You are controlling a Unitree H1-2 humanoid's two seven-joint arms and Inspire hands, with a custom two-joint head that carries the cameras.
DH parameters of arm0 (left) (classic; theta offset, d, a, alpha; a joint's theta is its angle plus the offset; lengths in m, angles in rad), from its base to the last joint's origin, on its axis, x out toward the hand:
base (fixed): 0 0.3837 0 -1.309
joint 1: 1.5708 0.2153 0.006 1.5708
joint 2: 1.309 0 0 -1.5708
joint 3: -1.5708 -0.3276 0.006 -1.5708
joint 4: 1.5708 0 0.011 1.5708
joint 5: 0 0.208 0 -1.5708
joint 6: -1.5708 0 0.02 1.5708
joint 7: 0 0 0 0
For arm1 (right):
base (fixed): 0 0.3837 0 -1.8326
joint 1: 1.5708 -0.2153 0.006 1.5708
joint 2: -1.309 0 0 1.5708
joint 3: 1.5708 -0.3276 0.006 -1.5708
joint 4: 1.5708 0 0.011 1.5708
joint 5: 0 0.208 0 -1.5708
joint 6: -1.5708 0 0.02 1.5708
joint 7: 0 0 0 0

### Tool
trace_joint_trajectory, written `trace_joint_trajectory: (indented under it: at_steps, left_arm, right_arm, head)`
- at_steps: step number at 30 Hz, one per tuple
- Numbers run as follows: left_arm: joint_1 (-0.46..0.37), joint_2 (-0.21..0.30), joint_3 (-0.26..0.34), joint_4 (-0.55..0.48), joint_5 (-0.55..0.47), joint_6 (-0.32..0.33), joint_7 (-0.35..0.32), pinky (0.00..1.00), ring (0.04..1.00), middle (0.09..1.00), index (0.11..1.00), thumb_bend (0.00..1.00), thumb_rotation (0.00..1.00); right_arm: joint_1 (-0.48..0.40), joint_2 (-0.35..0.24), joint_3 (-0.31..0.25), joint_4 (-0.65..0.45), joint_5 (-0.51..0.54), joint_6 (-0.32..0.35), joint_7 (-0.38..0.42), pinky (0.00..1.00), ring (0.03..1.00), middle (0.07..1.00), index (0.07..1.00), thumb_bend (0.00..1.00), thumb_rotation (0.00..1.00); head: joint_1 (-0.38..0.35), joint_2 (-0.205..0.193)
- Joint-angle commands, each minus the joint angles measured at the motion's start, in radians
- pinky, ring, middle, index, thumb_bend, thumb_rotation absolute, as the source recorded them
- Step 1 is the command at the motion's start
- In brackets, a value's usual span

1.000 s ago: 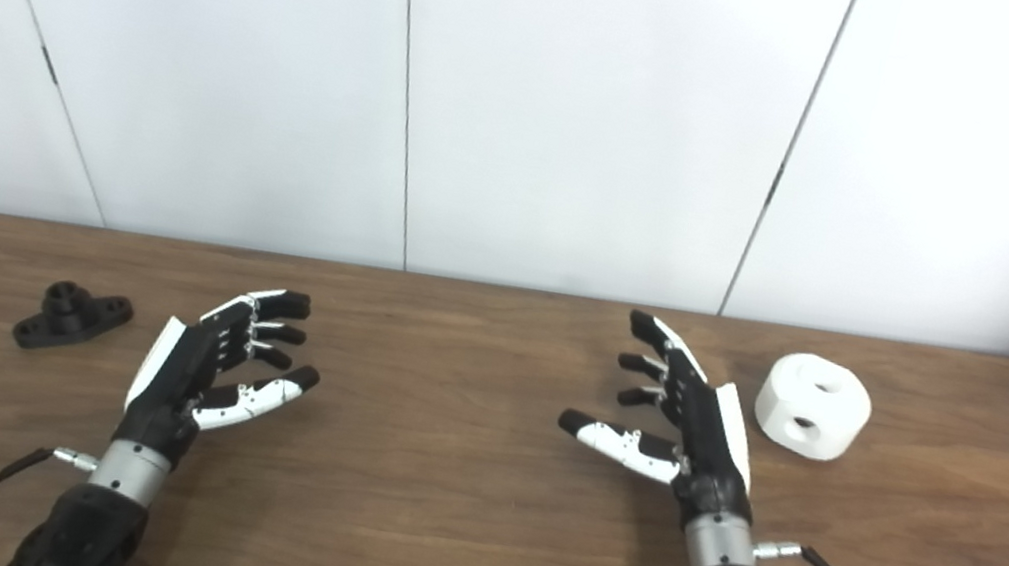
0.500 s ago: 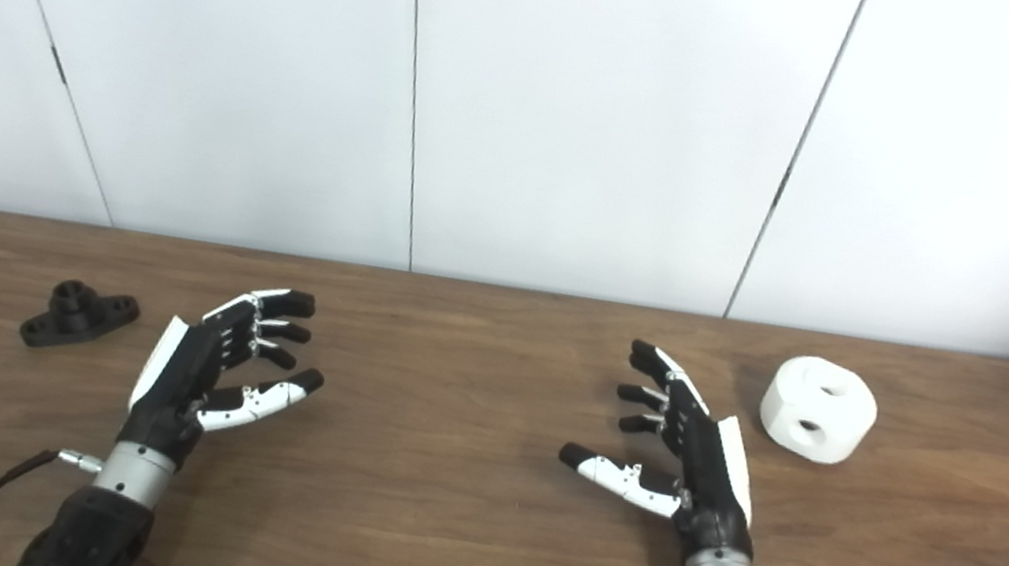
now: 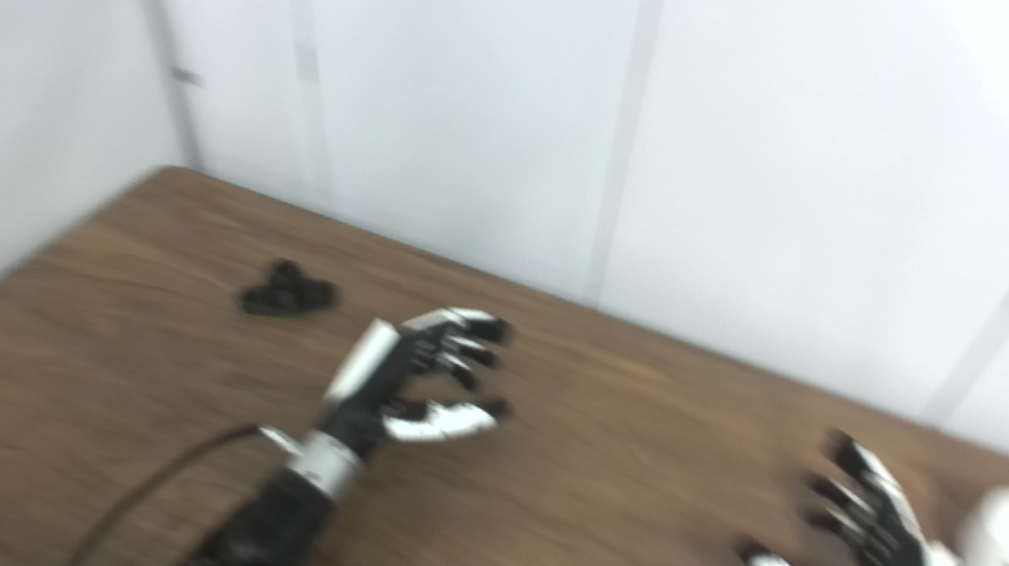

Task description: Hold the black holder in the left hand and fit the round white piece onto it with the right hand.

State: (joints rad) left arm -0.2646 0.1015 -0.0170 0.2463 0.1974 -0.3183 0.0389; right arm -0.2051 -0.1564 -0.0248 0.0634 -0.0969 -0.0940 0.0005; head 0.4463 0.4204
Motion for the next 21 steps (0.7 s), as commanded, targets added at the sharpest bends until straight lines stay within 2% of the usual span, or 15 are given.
trace_joint_trajectory:
  at_steps: [1, 3, 6, 8, 14, 18, 21]
  left_arm:
    - [-0.009, -0.018, -0.012, 0.021, 0.013, -0.022, 0.021, 0.56, 0.697, 0.759, 0.738, 0.65, 0.11]
    - [-0.009, -0.020, -0.014, 0.017, 0.016, -0.017, 0.024, 0.56, 0.705, 0.760, 0.737, 0.65, 0.10]
    - [-0.008, -0.018, -0.011, 0.008, 0.018, -0.013, 0.024, 0.56, 0.708, 0.764, 0.740, 0.64, 0.09]
    - [-0.007, -0.016, -0.009, 0.002, 0.020, -0.014, 0.023, 0.56, 0.705, 0.765, 0.739, 0.64, 0.08]
    - [-0.006, -0.006, 0.000, -0.029, 0.014, -0.013, 0.019, 0.55, 0.696, 0.763, 0.740, 0.64, 0.10]
    - [0.002, 0.019, 0.006, -0.098, 0.016, 0.039, -0.004, 0.56, 0.690, 0.763, 0.738, 0.66, 0.11]
    - [0.002, 0.062, 0.007, -0.149, 0.027, 0.063, -0.030, 0.54, 0.671, 0.761, 0.739, 0.67, 0.08]
  right_arm:
    - [-0.012, 0.007, -0.006, -0.067, 0.033, 0.036, 0.014, 0.69, 0.808, 0.892, 0.891, 0.60, 0.06]
    - [-0.009, 0.005, 0.003, -0.090, 0.019, 0.045, 0.015, 0.71, 0.821, 0.906, 0.894, 0.57, 0.01]
    - [-0.011, 0.000, 0.016, -0.103, -0.013, 0.049, 0.007, 0.71, 0.809, 0.903, 0.872, 0.58, 0.01]
    - [-0.012, -0.001, 0.018, -0.104, -0.018, 0.052, 0.007, 0.71, 0.814, 0.909, 0.873, 0.58, 0.04]
    - [-0.009, 0.001, 0.020, -0.129, -0.024, 0.067, 0.009, 0.69, 0.807, 0.907, 0.875, 0.57, 0.01]
    - [-0.006, -0.001, 0.017, -0.149, -0.021, 0.084, 0.011, 0.69, 0.807, 0.906, 0.876, 0.56, 0.01]
    - [-0.006, -0.005, 0.014, -0.152, -0.019, 0.087, 0.012, 0.68, 0.797, 0.897, 0.872, 0.57, 0.01]
  head:
    - [0.001, -0.002]
    - [0.000, 0.001]
    - [-0.002, 0.000]
    - [-0.001, 0.000]
    - [-0.001, 0.000]
    - [0.006, 0.006]
    - [0.011, 0.005]
